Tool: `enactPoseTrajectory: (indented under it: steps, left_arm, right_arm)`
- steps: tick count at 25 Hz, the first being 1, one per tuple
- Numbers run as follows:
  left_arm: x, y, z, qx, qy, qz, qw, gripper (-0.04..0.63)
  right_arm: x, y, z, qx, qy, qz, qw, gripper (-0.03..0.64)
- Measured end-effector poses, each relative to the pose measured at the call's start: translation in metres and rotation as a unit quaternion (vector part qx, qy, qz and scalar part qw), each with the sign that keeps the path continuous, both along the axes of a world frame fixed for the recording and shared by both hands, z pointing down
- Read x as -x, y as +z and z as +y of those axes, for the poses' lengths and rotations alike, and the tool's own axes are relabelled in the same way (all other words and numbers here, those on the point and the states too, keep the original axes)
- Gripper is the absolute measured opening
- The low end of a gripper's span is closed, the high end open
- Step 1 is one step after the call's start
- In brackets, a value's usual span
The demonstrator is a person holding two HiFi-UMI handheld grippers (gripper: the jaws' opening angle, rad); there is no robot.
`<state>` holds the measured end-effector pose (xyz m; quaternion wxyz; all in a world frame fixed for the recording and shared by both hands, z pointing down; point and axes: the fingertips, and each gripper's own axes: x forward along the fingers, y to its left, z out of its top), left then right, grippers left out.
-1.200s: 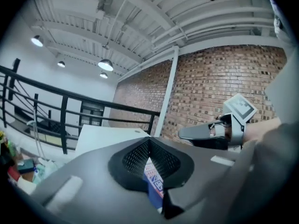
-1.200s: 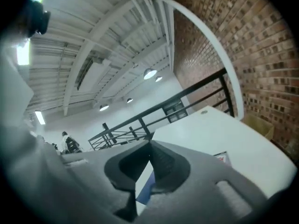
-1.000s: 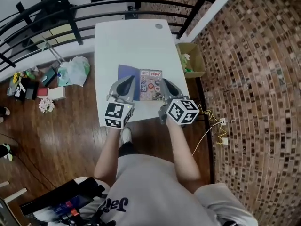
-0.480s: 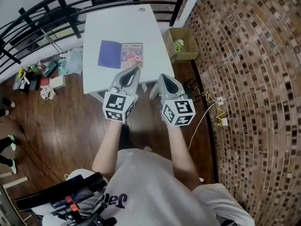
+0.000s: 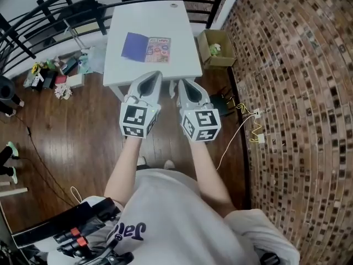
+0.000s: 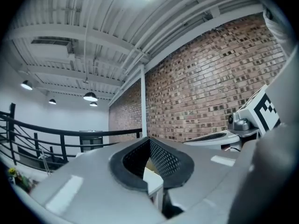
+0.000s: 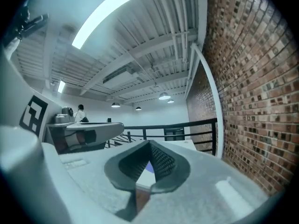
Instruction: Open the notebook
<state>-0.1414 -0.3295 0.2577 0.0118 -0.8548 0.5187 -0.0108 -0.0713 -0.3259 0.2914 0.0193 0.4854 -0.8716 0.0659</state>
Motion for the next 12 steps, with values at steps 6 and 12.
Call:
enactPoseTrajectory:
  steps: [6,12]
  left_arm:
    - [0.033,-0.035,0.010,-0.028,-0.019,0.013,0.9993,0.015]
    - [0.066,-0.029,0.025,-0.021,-0.039,0.018,0.9989,0.015]
  right_arm:
    - [0.013,-0.038,0.005,-0.043,0.015,-0.008,0.999,-0.009]
    - [0.046,-0.044,0.017,-0.052,0.006,-0.007,0.999,-0.009]
